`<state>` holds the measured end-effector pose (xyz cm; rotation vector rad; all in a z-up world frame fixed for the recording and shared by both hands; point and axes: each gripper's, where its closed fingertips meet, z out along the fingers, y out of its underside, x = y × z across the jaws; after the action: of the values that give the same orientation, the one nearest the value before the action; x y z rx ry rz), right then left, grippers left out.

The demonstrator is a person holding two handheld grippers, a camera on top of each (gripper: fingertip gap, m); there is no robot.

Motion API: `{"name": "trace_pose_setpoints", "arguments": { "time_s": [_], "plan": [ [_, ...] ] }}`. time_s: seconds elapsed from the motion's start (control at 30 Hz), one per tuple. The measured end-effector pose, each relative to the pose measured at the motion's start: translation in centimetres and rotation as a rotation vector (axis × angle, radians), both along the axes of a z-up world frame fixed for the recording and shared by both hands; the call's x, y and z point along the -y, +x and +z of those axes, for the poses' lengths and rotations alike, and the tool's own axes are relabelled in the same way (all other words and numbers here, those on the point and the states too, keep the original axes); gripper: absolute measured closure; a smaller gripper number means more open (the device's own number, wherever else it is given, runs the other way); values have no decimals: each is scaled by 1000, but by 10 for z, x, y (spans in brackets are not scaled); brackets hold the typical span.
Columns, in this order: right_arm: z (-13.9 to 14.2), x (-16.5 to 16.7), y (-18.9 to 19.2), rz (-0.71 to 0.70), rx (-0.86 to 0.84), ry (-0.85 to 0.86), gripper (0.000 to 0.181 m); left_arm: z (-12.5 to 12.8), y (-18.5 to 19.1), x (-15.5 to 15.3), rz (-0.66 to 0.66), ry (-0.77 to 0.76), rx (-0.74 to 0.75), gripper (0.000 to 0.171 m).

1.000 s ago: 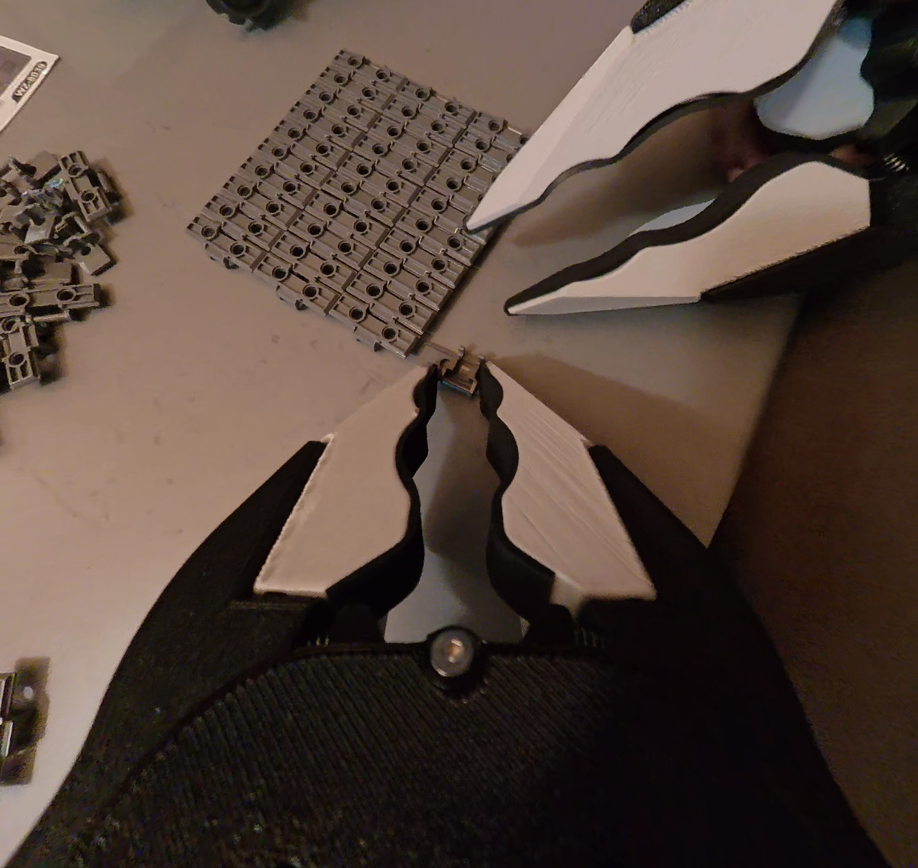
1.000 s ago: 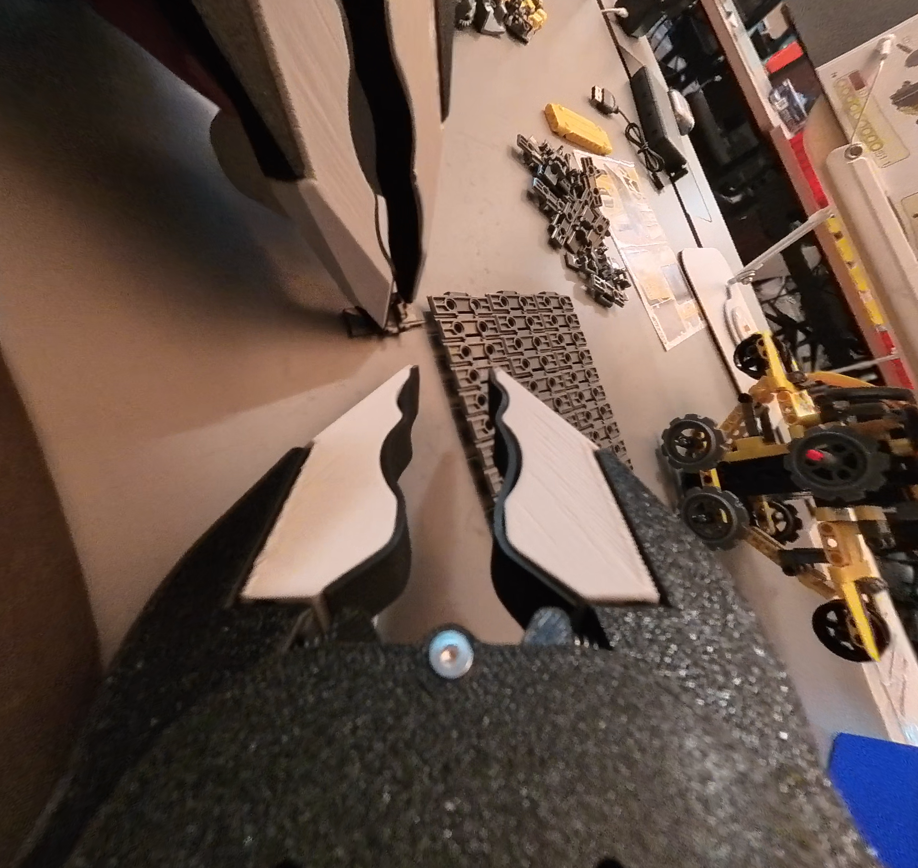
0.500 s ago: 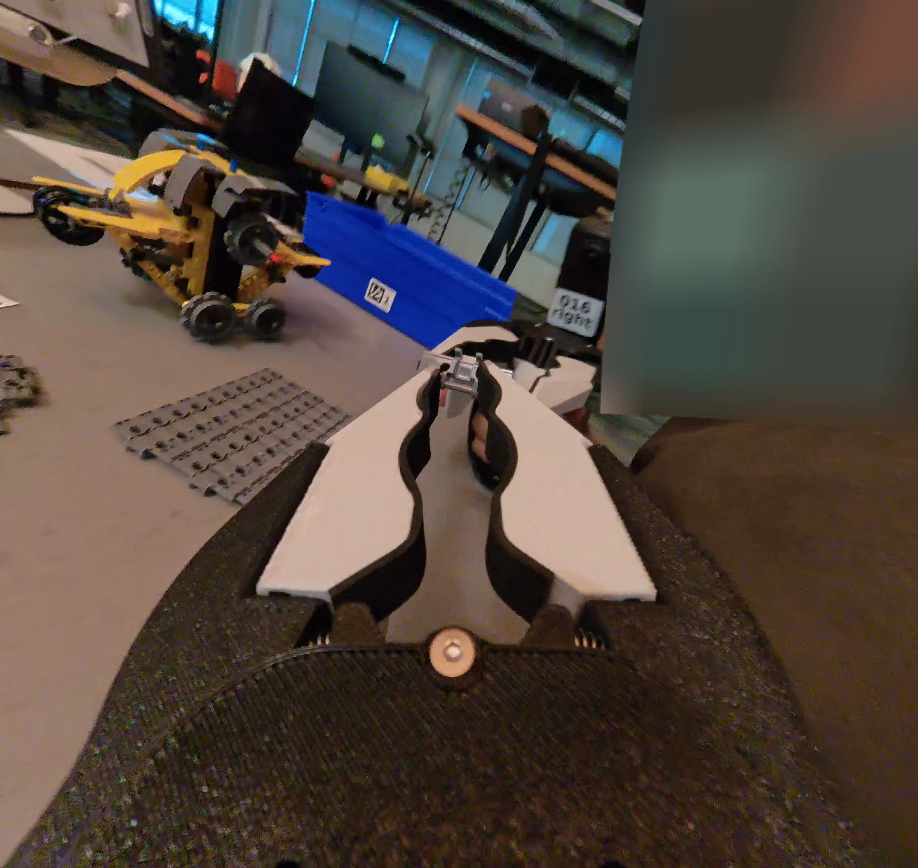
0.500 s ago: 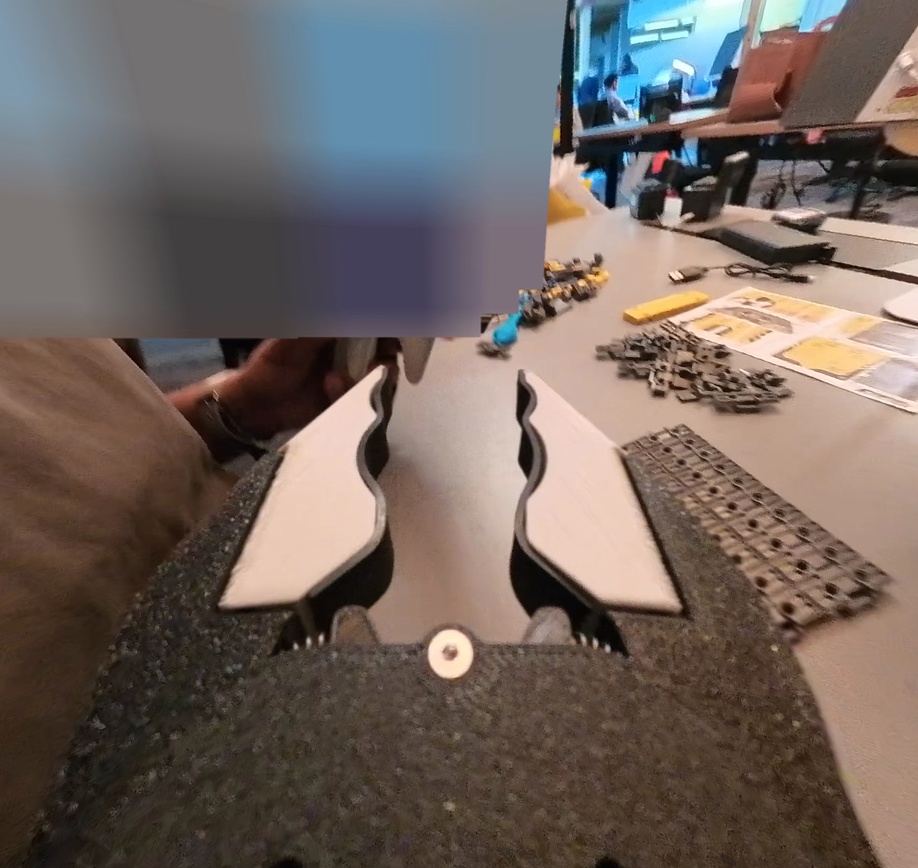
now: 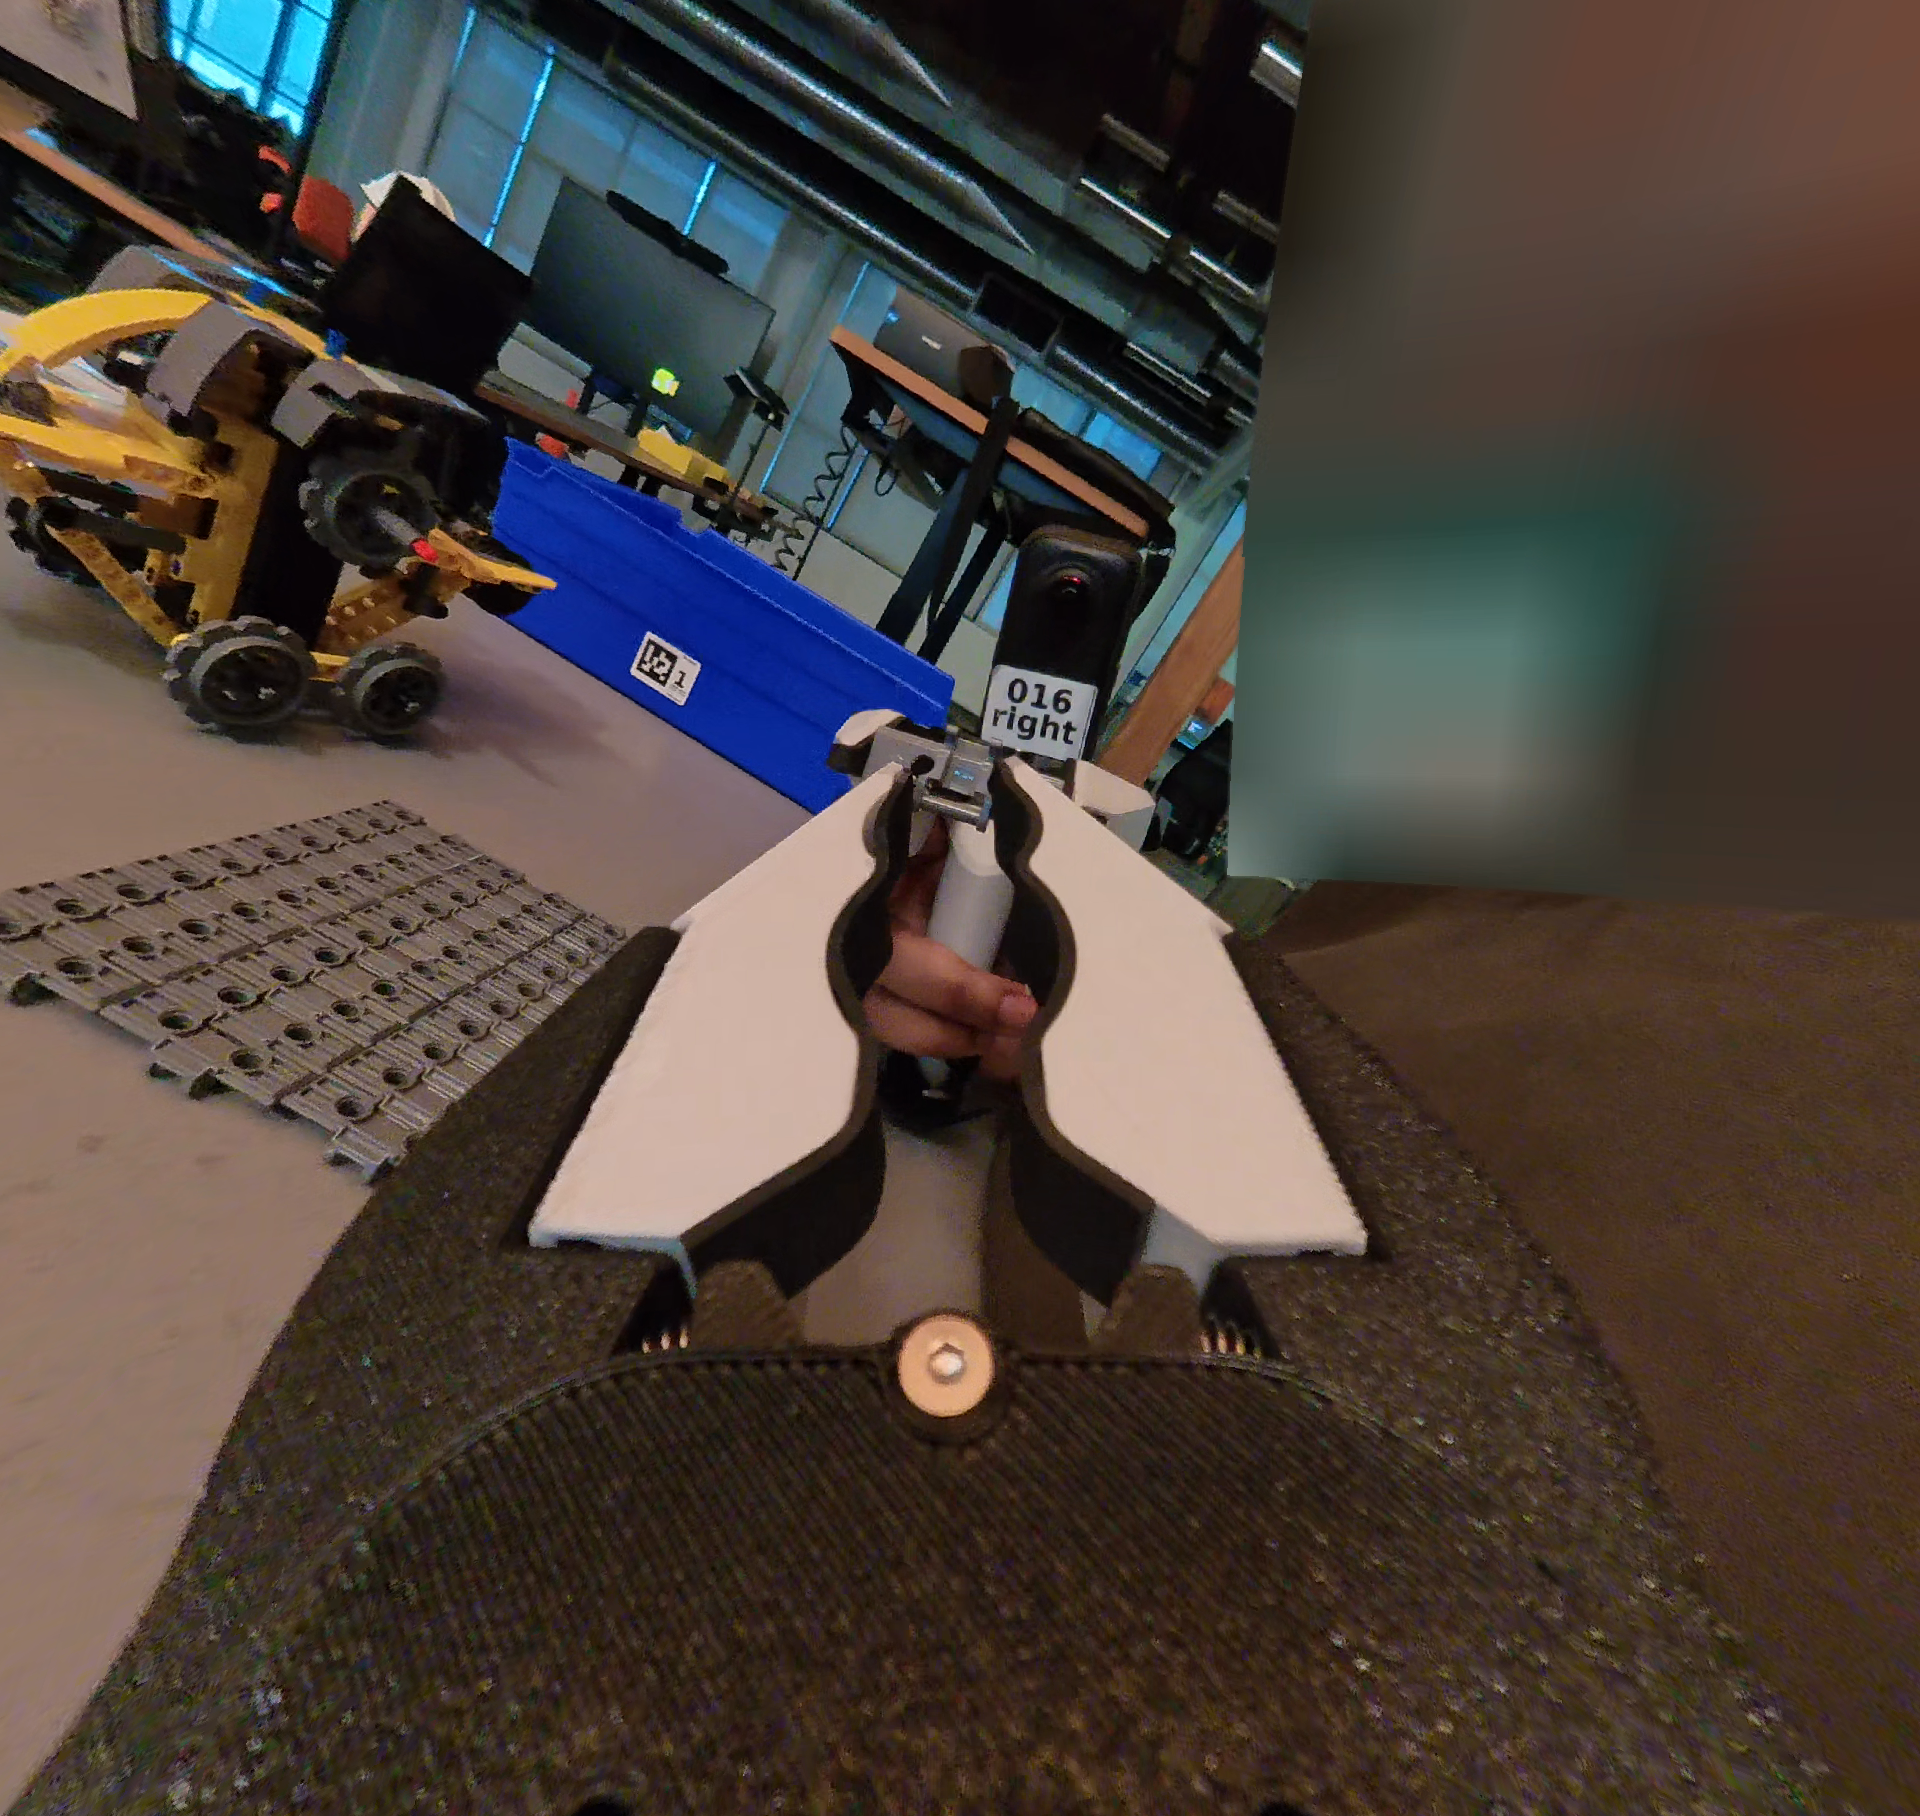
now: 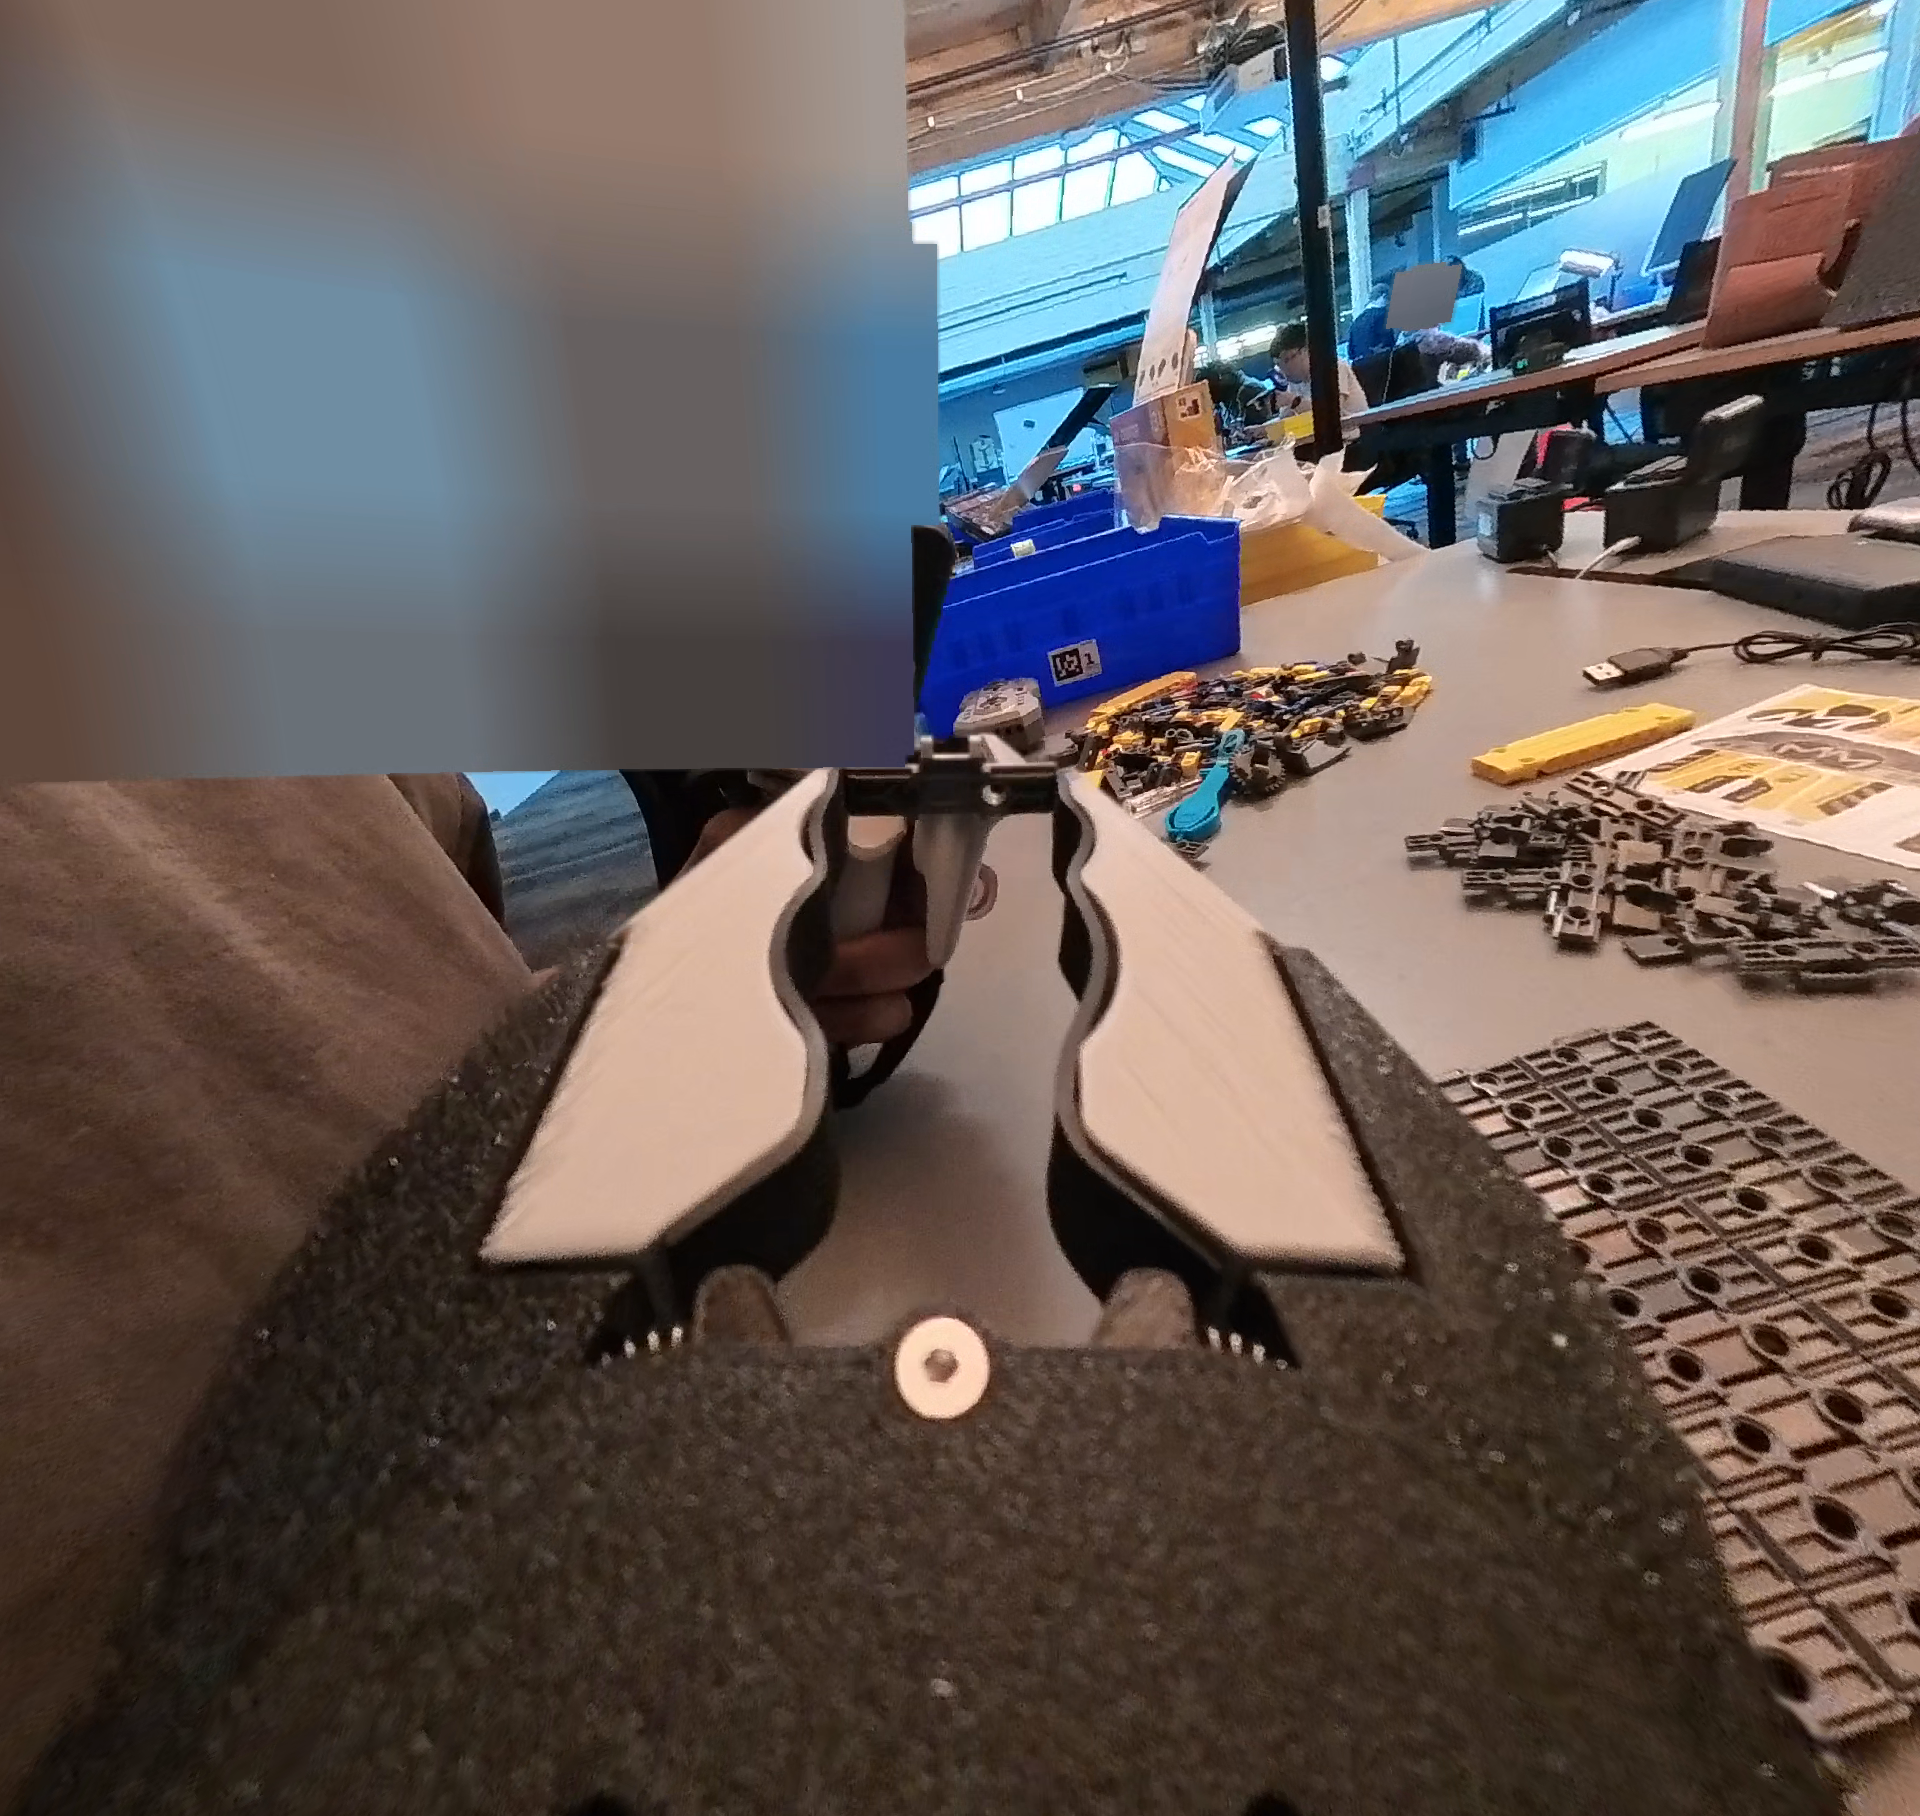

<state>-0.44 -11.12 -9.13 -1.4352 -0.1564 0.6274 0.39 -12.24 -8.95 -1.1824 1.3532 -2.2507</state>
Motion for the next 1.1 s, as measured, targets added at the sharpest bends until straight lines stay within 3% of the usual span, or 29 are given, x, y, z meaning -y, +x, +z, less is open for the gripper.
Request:
{"name": "trace_pose_setpoints", "arguments": {
  "time_s": [0.17, 0.33, 0.47, 0.63, 0.93, 1.1],
  "plan": [
    [-10, -2, 10, -40, 109, -118, 143, -6, -2, -20, 103, 65, -39, 154],
    [-85, -5, 25, -105, 615, -622, 142, -45, -1, -37, 225, 365, -234, 150],
    [-123, -9, 15, -16, 823, -815, 142, -88, 0, -42, 248, 584, -436, 143],
    [-132, -19, 7, 31, 854, -855, 142, -104, -2, -40, 239, 683, -506, 142],
    [-133, -21, 5, 34, 806, -820, 141, -130, 1, -39, 183, 719, -655, 148],
    [-132, -20, 8, 18, 790, -799, 139, -131, 1, -39, 185, 728, -659, 148]
  ]
}}
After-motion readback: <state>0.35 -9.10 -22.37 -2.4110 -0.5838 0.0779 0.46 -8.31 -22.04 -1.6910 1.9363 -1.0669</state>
